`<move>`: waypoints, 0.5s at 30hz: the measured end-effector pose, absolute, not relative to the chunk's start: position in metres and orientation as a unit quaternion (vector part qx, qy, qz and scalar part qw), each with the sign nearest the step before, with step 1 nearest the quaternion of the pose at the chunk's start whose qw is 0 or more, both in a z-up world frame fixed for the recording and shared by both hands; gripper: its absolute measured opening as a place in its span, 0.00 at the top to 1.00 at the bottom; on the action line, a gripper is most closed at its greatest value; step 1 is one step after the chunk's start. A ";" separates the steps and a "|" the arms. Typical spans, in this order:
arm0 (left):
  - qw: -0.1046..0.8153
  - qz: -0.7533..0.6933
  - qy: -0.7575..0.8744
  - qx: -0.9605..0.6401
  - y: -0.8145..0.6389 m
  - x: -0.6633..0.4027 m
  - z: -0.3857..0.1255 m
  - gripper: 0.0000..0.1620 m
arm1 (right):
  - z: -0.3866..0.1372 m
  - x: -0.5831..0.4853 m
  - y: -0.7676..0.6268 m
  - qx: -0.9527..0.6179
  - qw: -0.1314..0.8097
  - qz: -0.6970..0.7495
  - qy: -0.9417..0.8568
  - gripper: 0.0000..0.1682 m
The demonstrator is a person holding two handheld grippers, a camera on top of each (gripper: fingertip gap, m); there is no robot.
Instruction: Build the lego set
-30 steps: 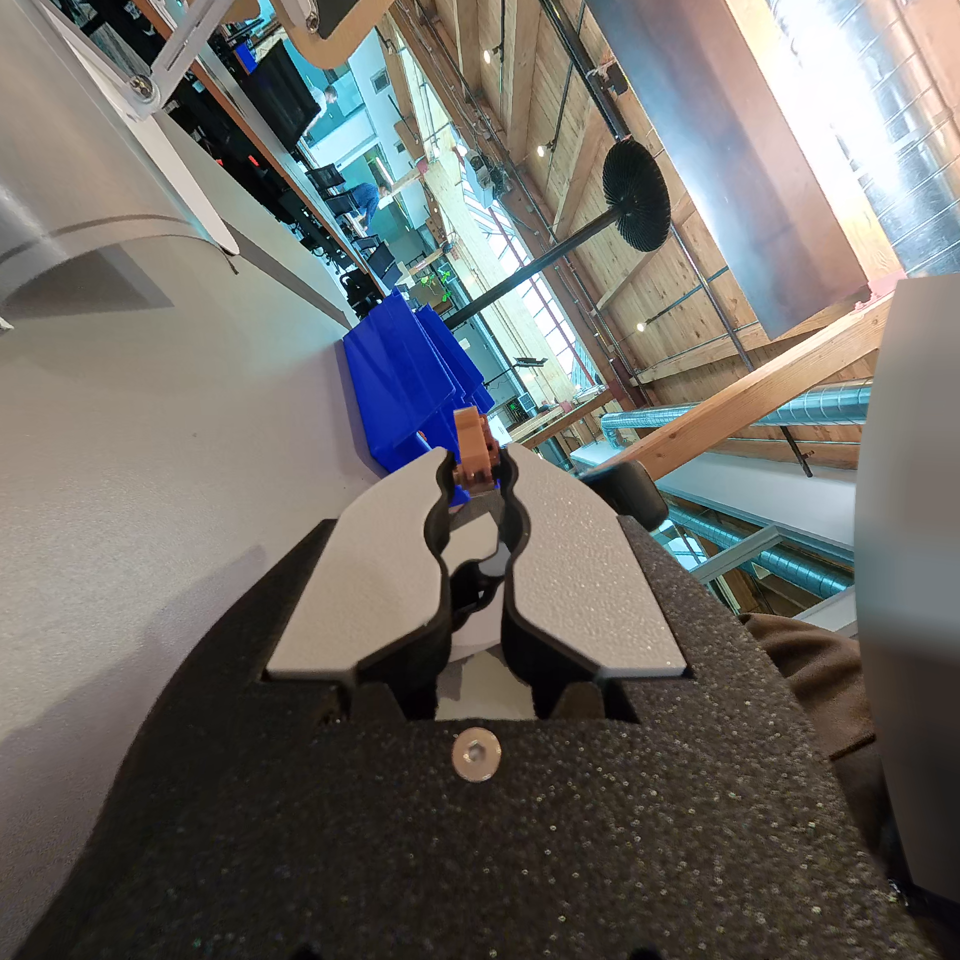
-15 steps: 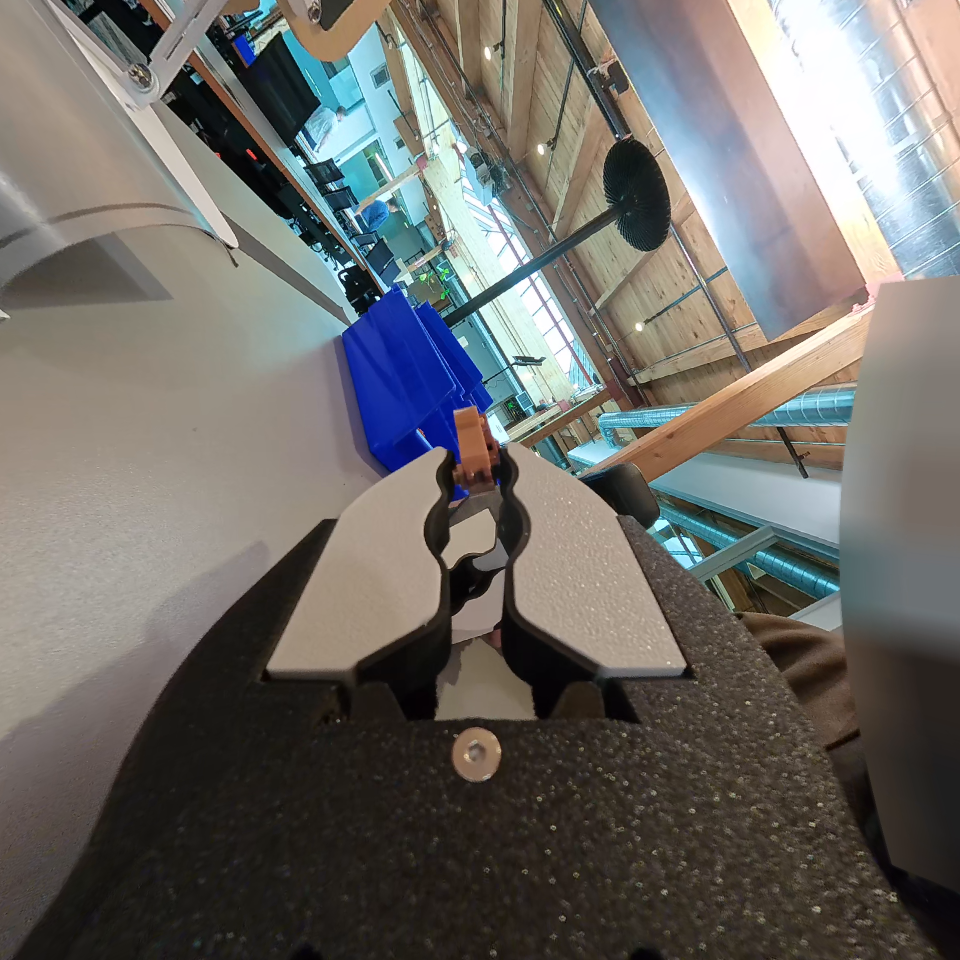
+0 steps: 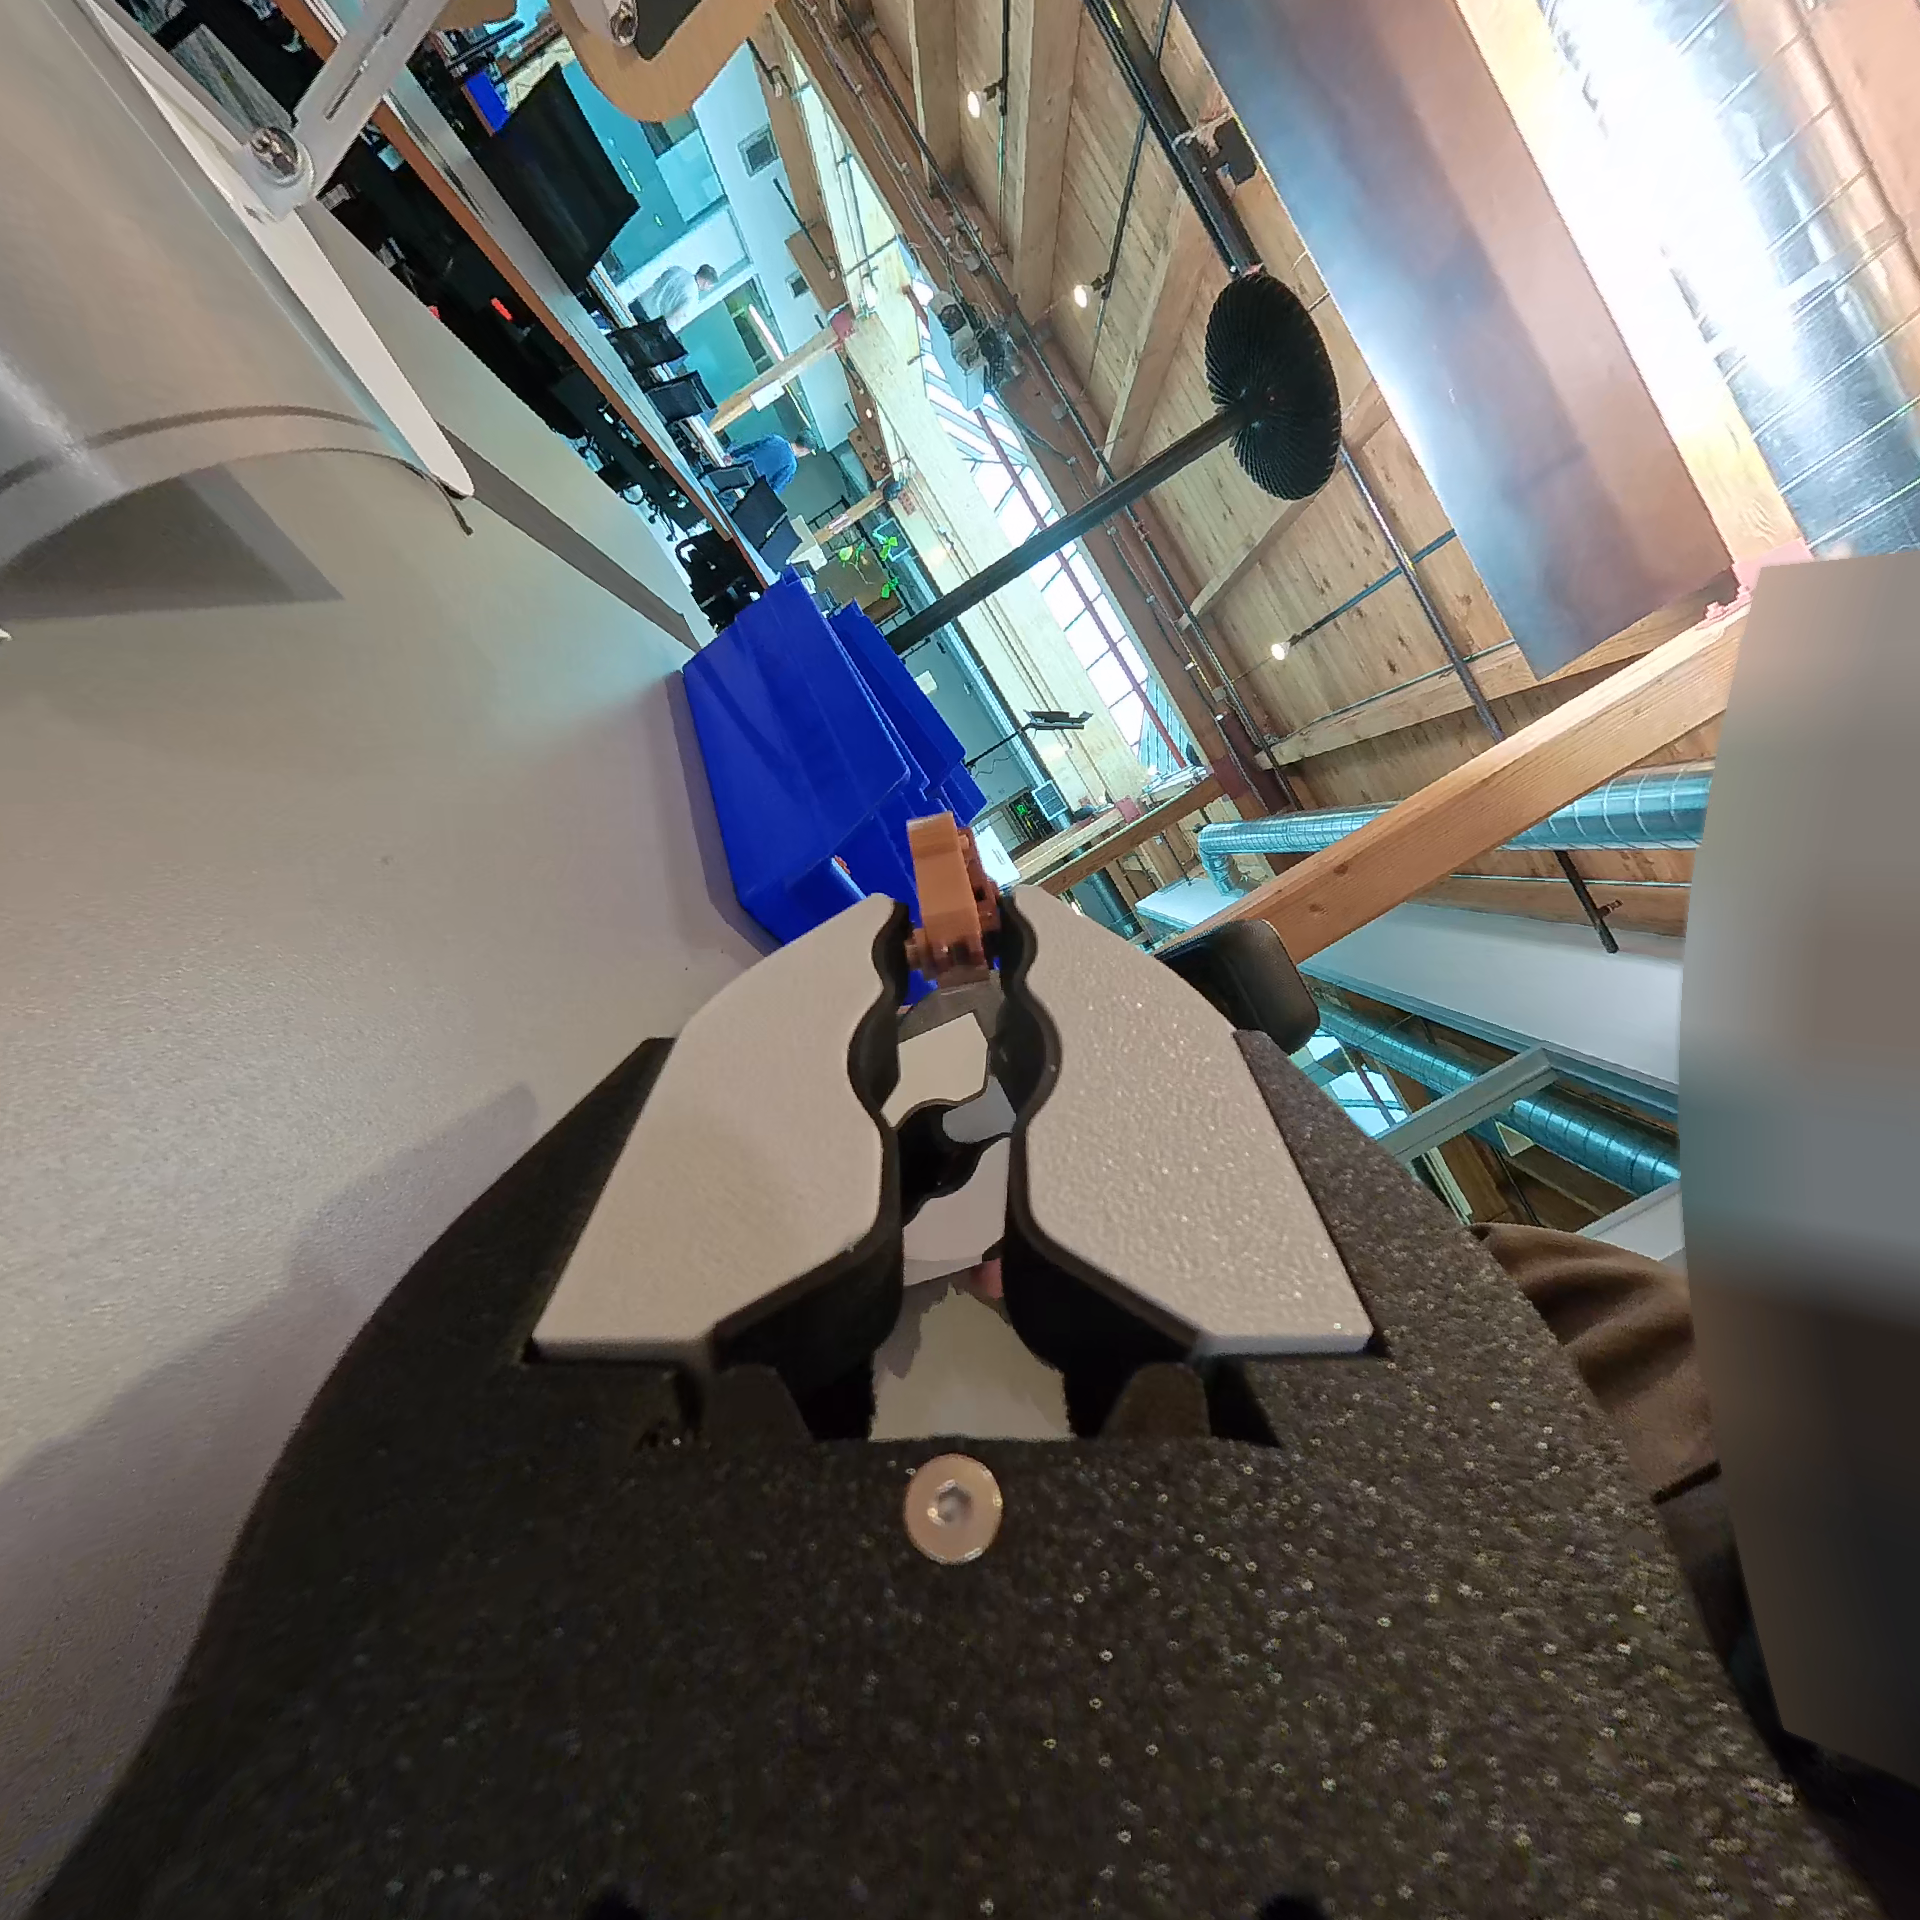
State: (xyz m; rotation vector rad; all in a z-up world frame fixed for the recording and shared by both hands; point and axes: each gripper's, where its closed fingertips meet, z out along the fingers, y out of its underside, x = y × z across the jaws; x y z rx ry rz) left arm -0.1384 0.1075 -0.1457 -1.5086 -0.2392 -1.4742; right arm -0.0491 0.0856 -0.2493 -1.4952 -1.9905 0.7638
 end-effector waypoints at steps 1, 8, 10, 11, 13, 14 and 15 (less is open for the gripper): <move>0.487 -0.606 -0.098 -0.621 0.107 -0.138 -0.146 0.90 | -0.250 -0.050 0.085 -0.553 0.265 0.283 -0.737 0.84; 0.485 -0.607 -0.093 -0.623 0.107 -0.134 -0.146 0.90 | -0.250 -0.056 0.078 -0.530 0.255 0.288 -0.755 0.81; 0.486 -0.606 -0.093 -0.623 0.107 -0.134 -0.145 0.90 | -0.250 -0.054 0.082 -0.540 0.262 0.273 -0.752 0.81; 0.488 -0.605 -0.093 -0.622 0.107 -0.135 -0.145 0.90 | -0.249 -0.052 0.084 -0.550 0.267 0.263 -0.746 0.81; 0.490 -0.604 -0.094 -0.621 0.107 -0.137 -0.144 0.90 | -0.248 -0.052 0.093 -0.593 0.269 0.248 -0.717 0.82; 0.491 -0.604 -0.095 -0.621 0.107 -0.138 -0.143 0.90 | -0.249 -0.052 0.094 -0.614 0.258 0.251 -0.703 0.82; 0.491 -0.605 -0.095 -0.620 0.107 -0.138 -0.143 0.90 | -0.250 -0.054 0.092 -0.628 0.246 0.256 -0.693 0.82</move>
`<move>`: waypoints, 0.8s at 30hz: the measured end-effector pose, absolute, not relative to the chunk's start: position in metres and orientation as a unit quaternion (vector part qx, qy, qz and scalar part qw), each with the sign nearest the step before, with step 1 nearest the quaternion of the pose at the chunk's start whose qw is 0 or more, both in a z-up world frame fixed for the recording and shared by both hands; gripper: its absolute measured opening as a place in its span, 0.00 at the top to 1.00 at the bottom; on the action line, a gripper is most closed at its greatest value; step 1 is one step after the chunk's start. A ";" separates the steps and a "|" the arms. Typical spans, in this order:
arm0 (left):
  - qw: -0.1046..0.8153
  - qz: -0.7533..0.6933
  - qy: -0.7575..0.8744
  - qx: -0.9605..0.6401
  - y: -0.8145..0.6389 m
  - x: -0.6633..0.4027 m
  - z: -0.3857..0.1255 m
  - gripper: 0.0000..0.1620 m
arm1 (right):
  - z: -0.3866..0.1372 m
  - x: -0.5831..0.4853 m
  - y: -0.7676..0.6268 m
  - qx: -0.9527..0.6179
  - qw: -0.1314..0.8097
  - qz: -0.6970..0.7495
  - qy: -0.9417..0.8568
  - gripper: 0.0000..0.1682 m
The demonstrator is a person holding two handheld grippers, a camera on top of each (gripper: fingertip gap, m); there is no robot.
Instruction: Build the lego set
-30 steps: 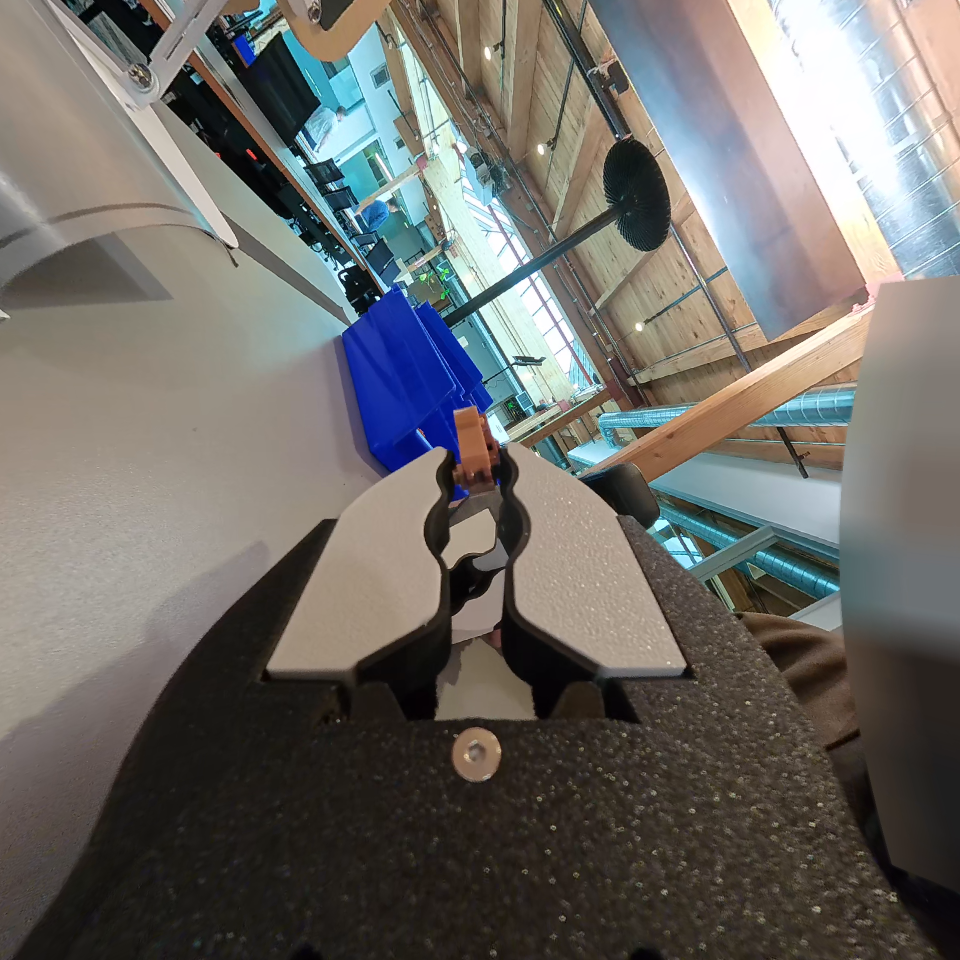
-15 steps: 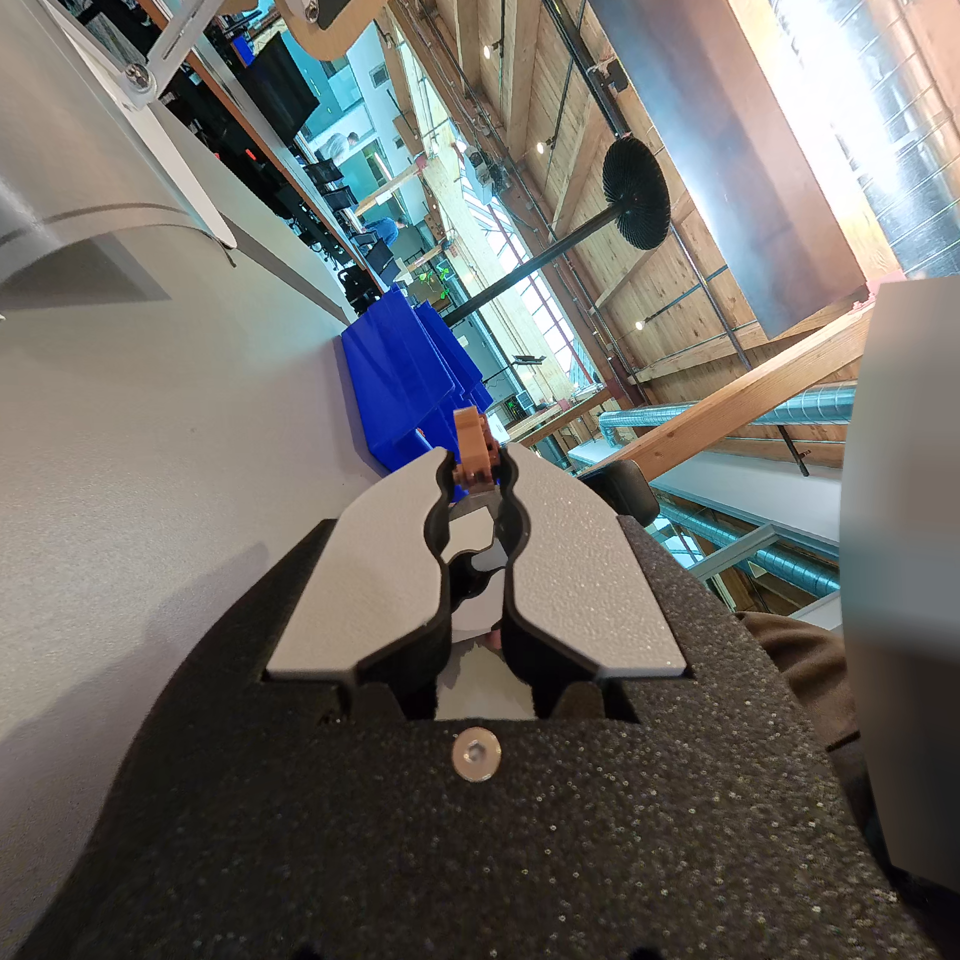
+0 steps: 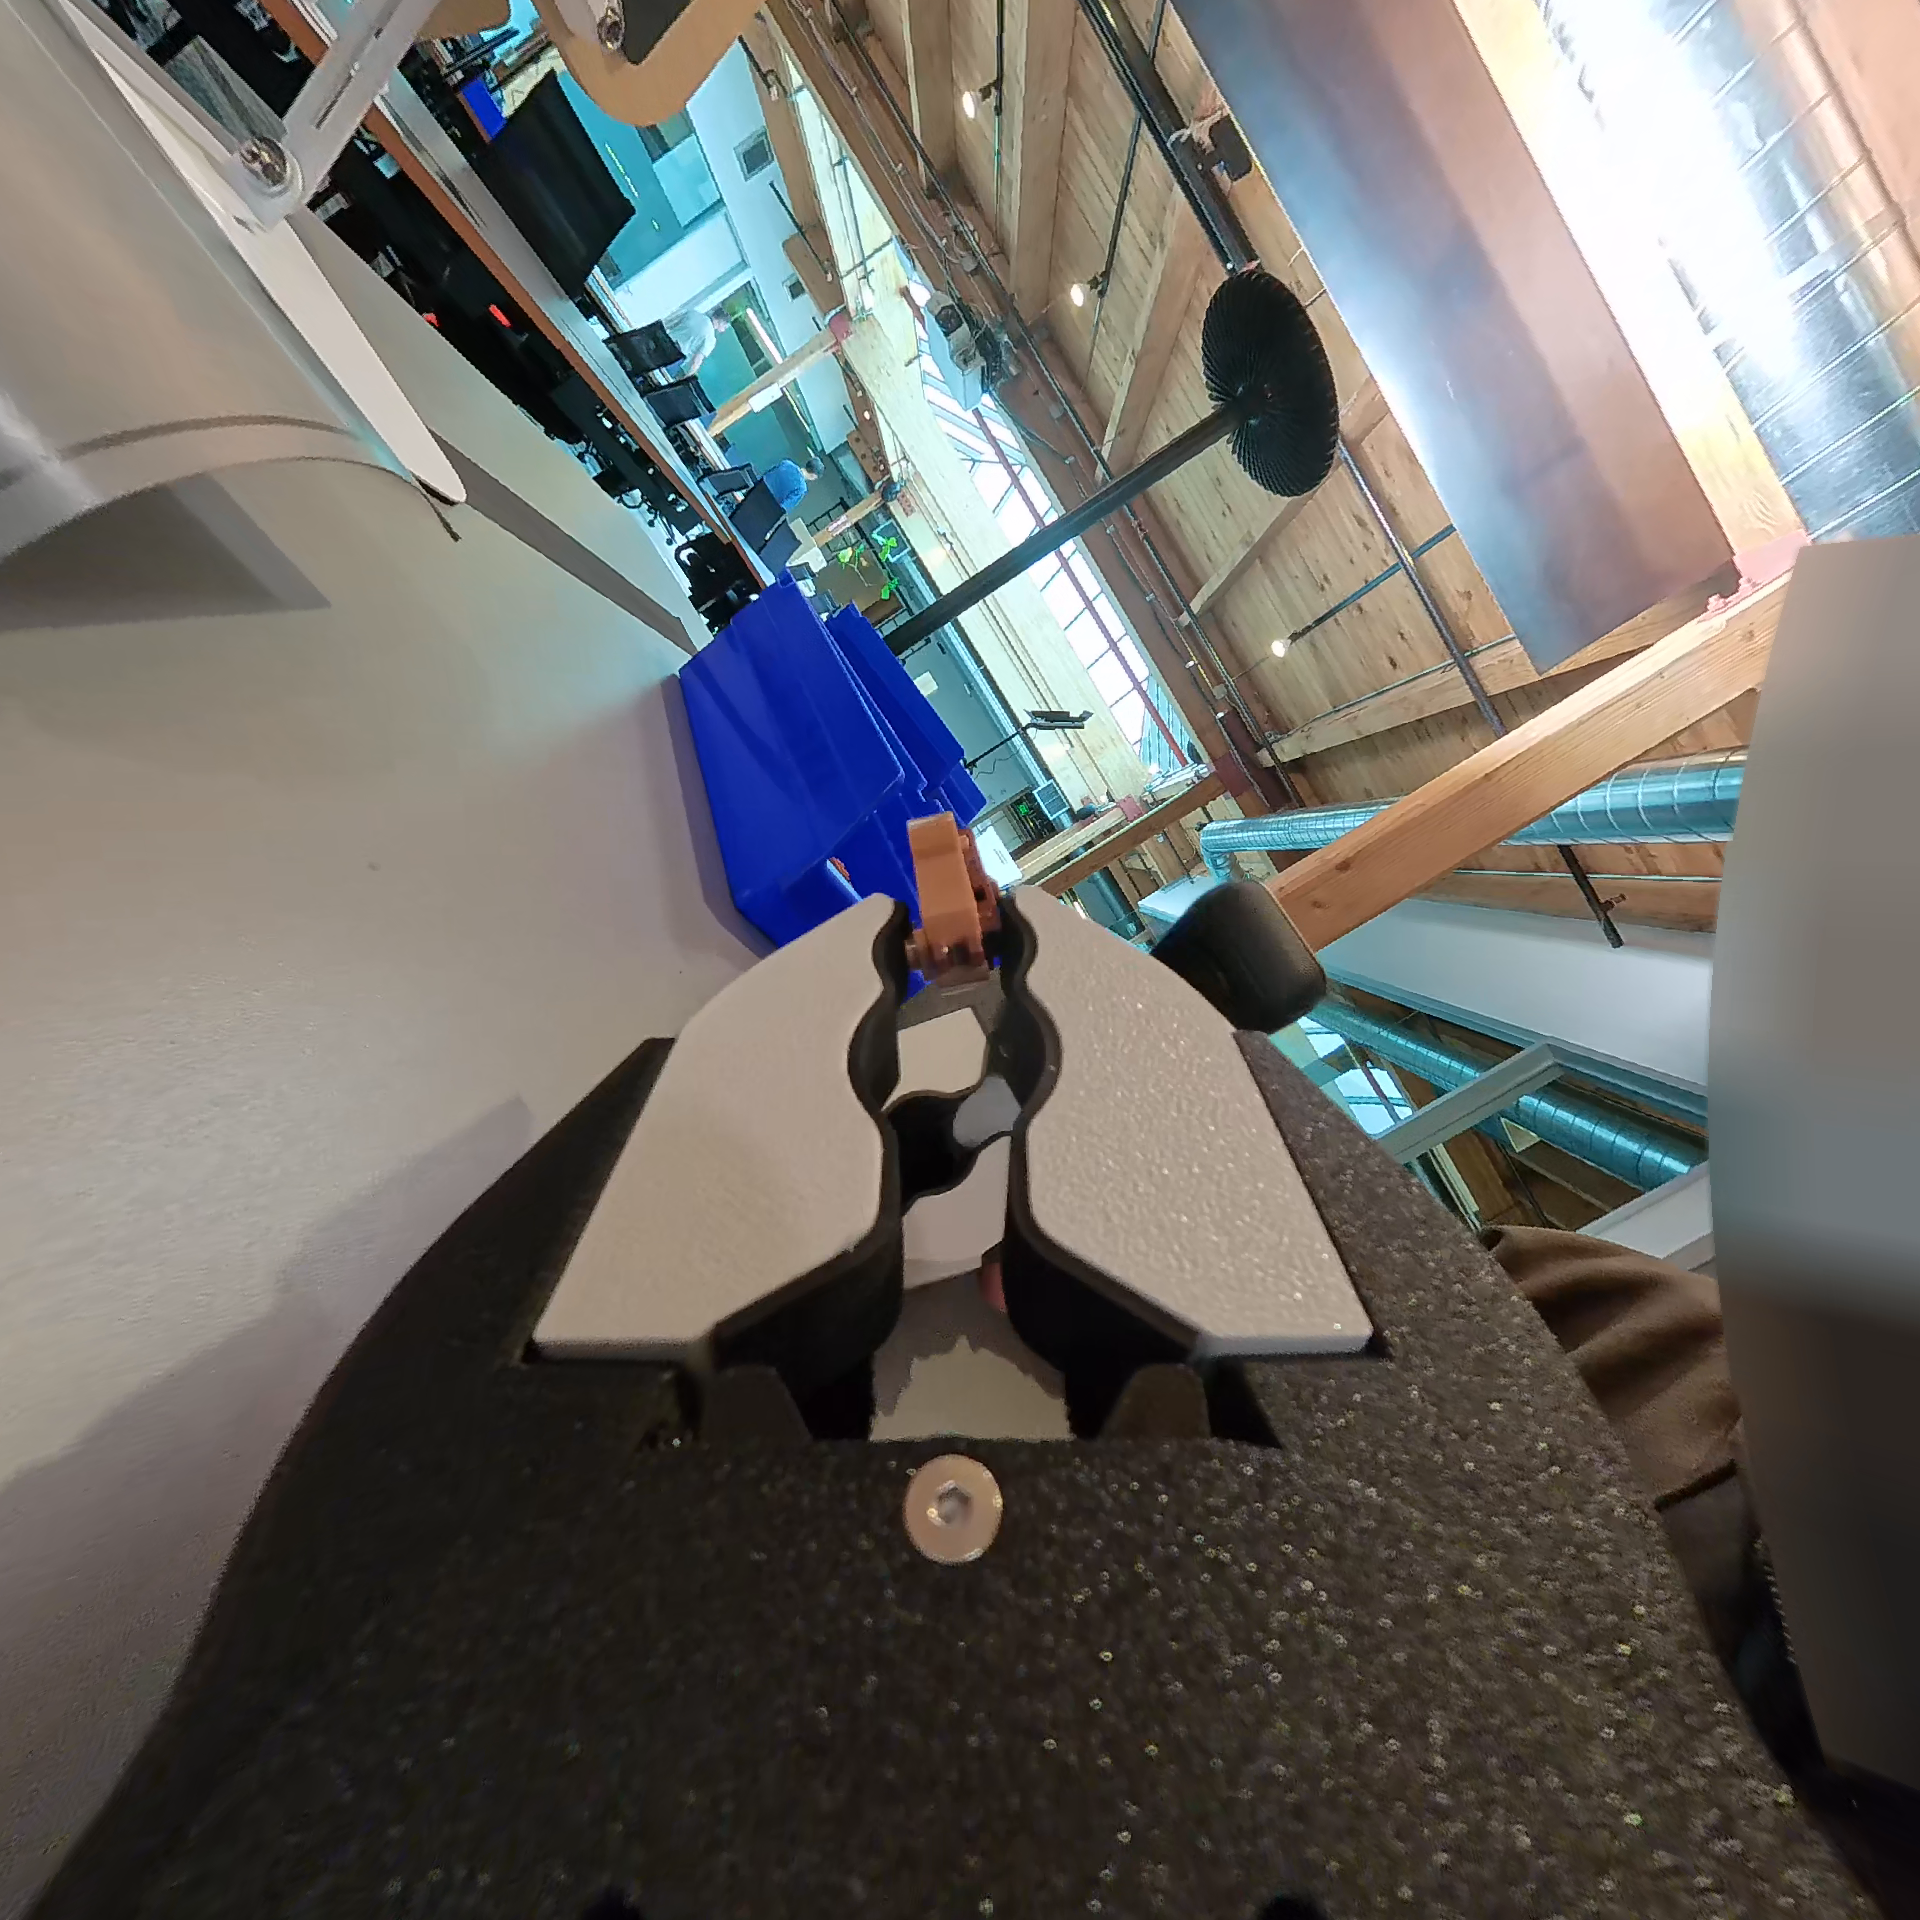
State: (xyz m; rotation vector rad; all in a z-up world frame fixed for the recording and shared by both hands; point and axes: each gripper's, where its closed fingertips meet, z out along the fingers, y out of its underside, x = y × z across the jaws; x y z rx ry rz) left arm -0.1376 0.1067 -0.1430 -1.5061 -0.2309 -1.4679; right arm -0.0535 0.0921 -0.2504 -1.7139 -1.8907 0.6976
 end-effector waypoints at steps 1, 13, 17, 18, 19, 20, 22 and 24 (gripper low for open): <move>0.490 -0.605 -0.094 -0.620 0.106 -0.137 -0.143 0.90 | -0.252 -0.055 0.091 -0.634 0.239 0.257 -0.690 0.82; 0.492 -0.607 -0.087 -0.618 0.104 -0.134 -0.139 0.90 | -0.253 -0.070 0.087 -0.578 0.262 0.257 -0.729 0.90; 0.493 -0.607 -0.087 -0.617 0.104 -0.135 -0.137 0.90 | -0.252 -0.070 0.087 -0.562 0.277 0.250 -0.738 0.93; 0.493 -0.607 -0.087 -0.618 0.104 -0.135 -0.138 0.90 | -0.252 -0.070 0.087 -0.559 0.279 0.250 -0.740 0.93; 0.492 -0.607 -0.087 -0.618 0.104 -0.135 -0.138 0.90 | -0.252 -0.070 0.087 -0.558 0.279 0.250 -0.740 0.93; 0.492 -0.607 -0.087 -0.618 0.104 -0.134 -0.138 0.90 | -0.252 -0.070 0.087 -0.555 0.281 0.252 -0.741 0.93; 0.491 -0.608 -0.087 -0.618 0.104 -0.134 -0.139 0.90 | -0.251 -0.070 0.088 -0.549 0.289 0.253 -0.742 0.93; 0.491 -0.608 -0.087 -0.618 0.104 -0.134 -0.139 0.90 | -0.250 -0.069 0.089 -0.545 0.297 0.249 -0.743 0.93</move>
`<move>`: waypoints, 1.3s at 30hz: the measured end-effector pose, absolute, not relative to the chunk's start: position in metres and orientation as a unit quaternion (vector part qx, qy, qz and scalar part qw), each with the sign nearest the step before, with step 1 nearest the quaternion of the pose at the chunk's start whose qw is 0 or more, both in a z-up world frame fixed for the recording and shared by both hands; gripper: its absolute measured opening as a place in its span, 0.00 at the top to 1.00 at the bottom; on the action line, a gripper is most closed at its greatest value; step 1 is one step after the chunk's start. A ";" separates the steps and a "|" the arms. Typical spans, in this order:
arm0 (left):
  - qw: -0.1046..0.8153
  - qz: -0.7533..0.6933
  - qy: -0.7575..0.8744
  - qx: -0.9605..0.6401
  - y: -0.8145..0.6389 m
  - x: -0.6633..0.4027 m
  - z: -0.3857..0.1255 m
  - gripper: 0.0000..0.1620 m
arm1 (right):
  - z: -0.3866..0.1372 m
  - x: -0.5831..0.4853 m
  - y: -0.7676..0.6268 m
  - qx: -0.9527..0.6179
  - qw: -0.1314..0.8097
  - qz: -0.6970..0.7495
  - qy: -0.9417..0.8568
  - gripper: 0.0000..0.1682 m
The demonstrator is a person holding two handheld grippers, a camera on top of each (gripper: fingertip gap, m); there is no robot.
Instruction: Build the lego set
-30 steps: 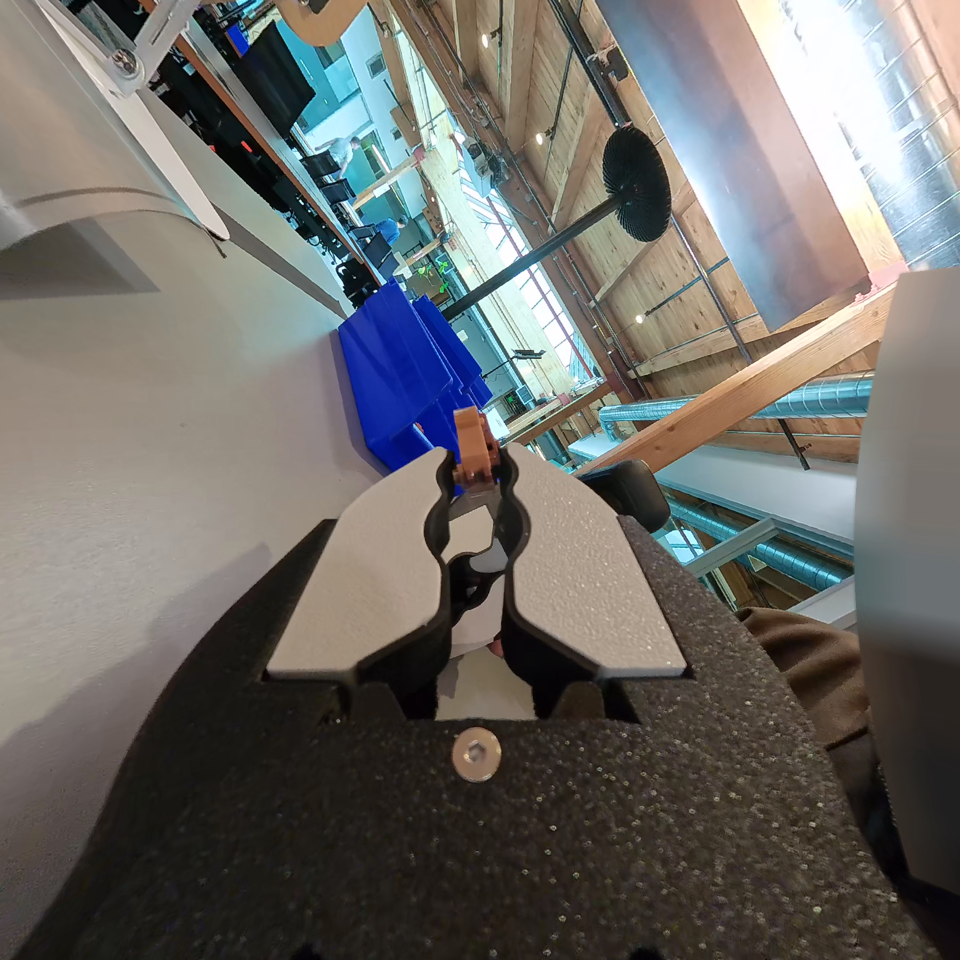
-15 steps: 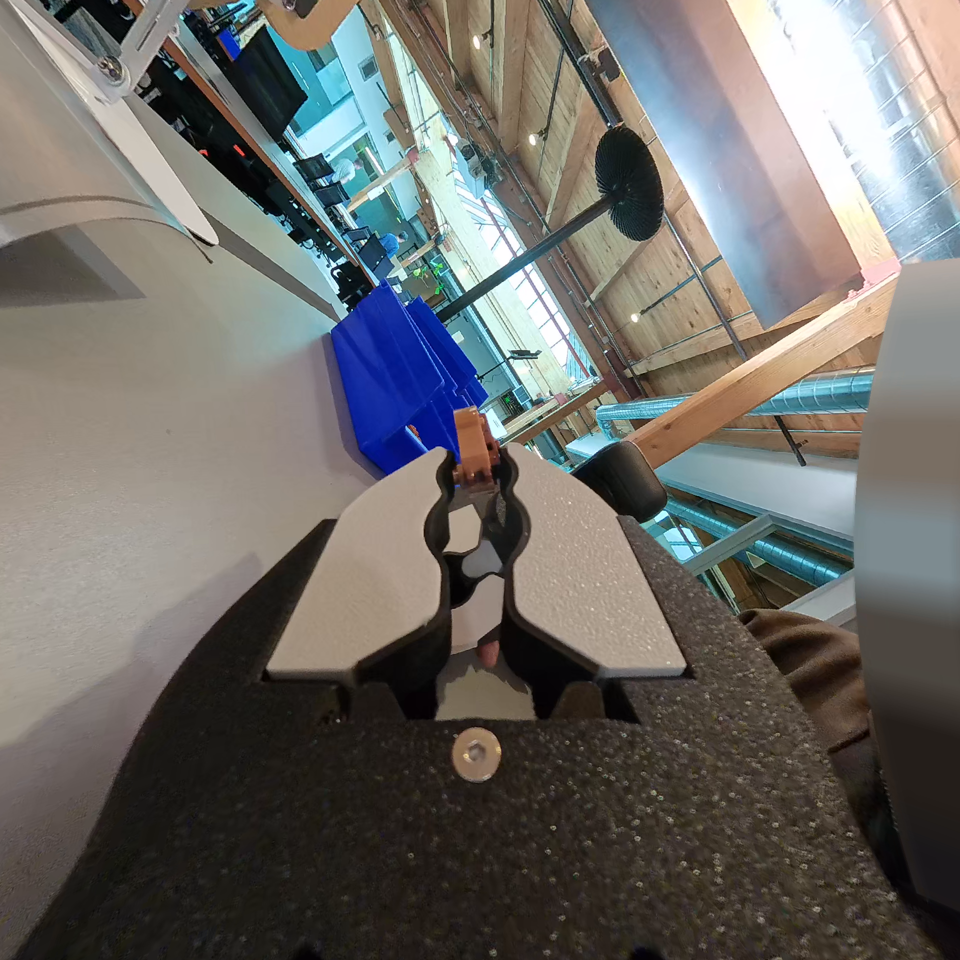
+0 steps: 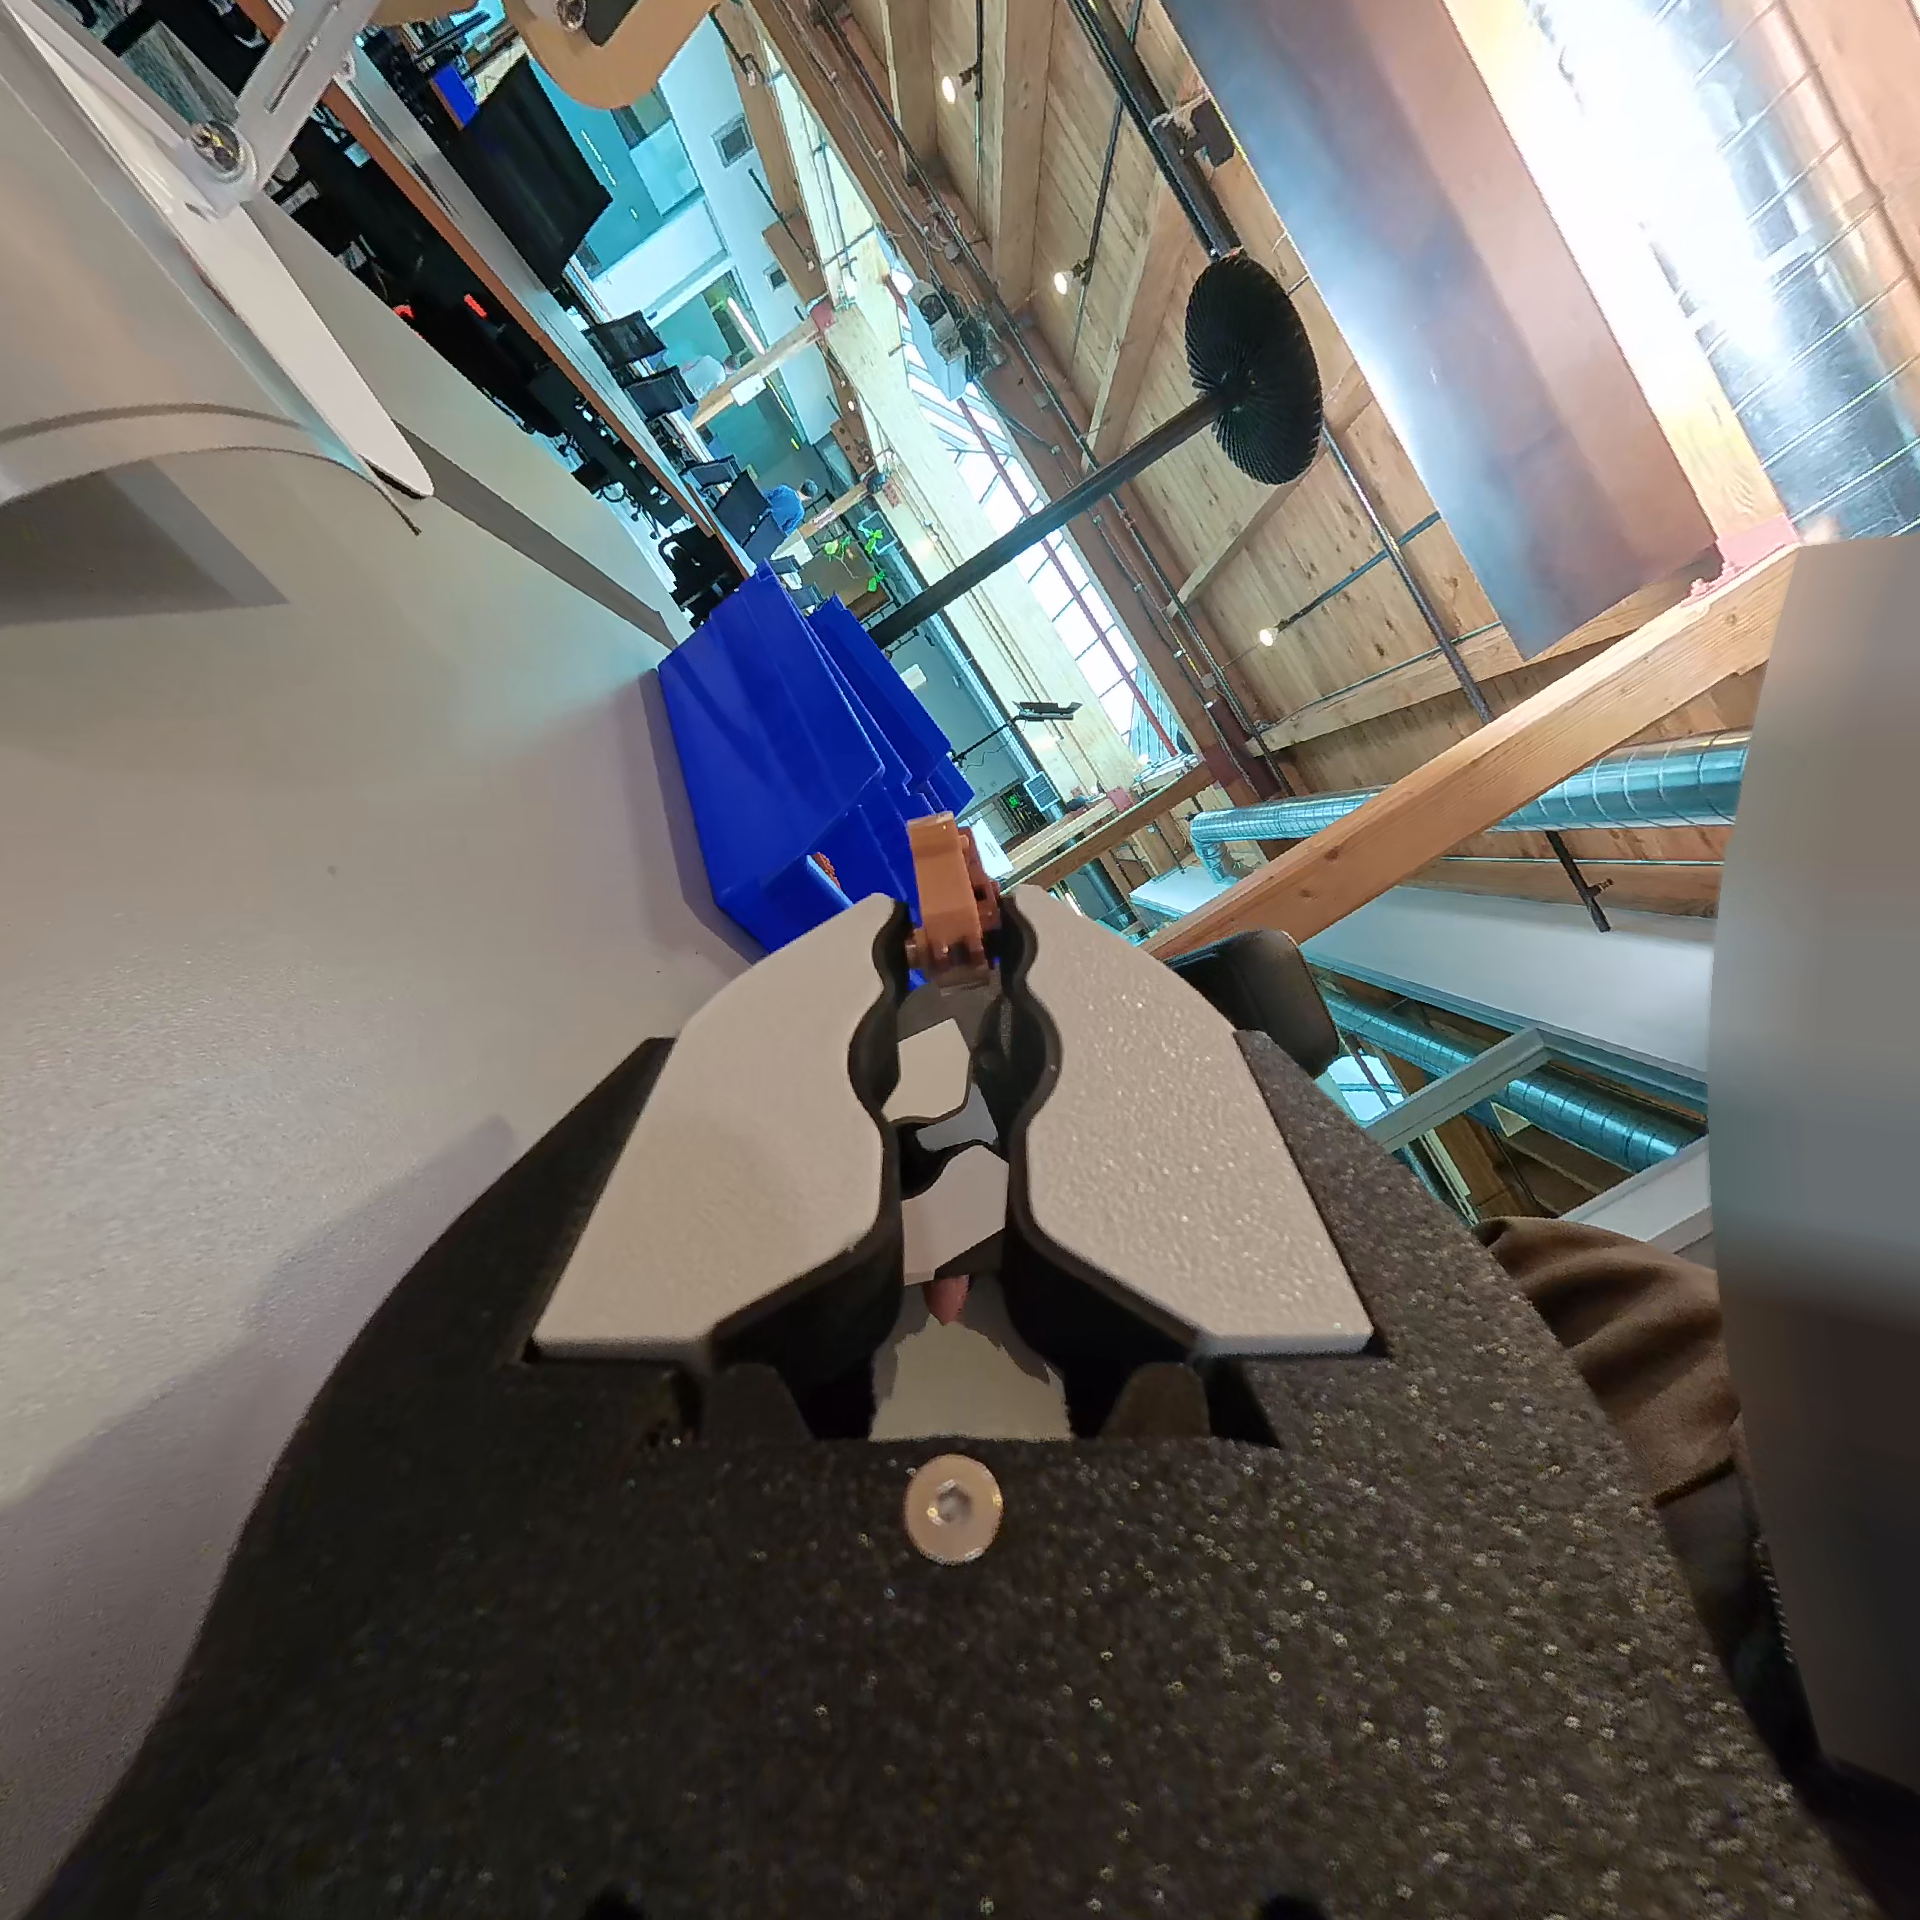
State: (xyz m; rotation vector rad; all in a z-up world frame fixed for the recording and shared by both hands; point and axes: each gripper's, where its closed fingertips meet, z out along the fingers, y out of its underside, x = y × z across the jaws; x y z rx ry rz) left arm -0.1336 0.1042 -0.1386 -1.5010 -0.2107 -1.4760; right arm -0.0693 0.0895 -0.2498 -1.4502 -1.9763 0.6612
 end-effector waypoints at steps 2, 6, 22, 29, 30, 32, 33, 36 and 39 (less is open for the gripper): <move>0.491 -0.608 -0.087 -0.618 0.104 -0.134 -0.139 0.90 | -0.249 -0.069 0.091 -0.540 0.307 0.241 -0.746 0.93; 0.492 -0.607 -0.087 -0.618 0.105 -0.134 -0.139 0.90 | -0.244 -0.069 0.092 -0.524 0.333 0.228 -0.750 0.93; 0.491 -0.608 -0.089 -0.618 0.105 -0.135 -0.139 0.90 | -0.226 -0.067 0.093 -0.524 0.361 0.222 -0.738 0.93; 0.488 -0.608 -0.095 -0.619 0.107 -0.137 -0.143 0.90 | -0.154 0.001 0.110 -0.585 0.398 0.214 -0.674 0.93; 0.486 -0.609 -0.096 -0.619 0.107 -0.136 -0.144 0.90 | -0.140 0.022 0.117 -0.595 0.403 0.199 -0.666 0.93; 0.481 -0.614 -0.096 -0.618 0.107 -0.133 -0.145 0.90 | -0.114 0.063 0.135 -0.608 0.408 0.158 -0.662 0.93; 0.480 -0.617 -0.094 -0.616 0.106 -0.131 -0.145 0.90 | -0.105 0.082 0.146 -0.609 0.402 0.135 -0.670 0.93; 0.482 -0.615 -0.083 -0.618 0.106 -0.127 -0.144 0.90 | -0.106 0.126 0.190 -0.606 0.354 0.055 -0.711 0.93; 0.494 -0.611 -0.078 -0.614 0.109 -0.125 -0.142 0.90 | -0.141 0.150 0.232 -0.611 0.264 0.029 -0.746 0.93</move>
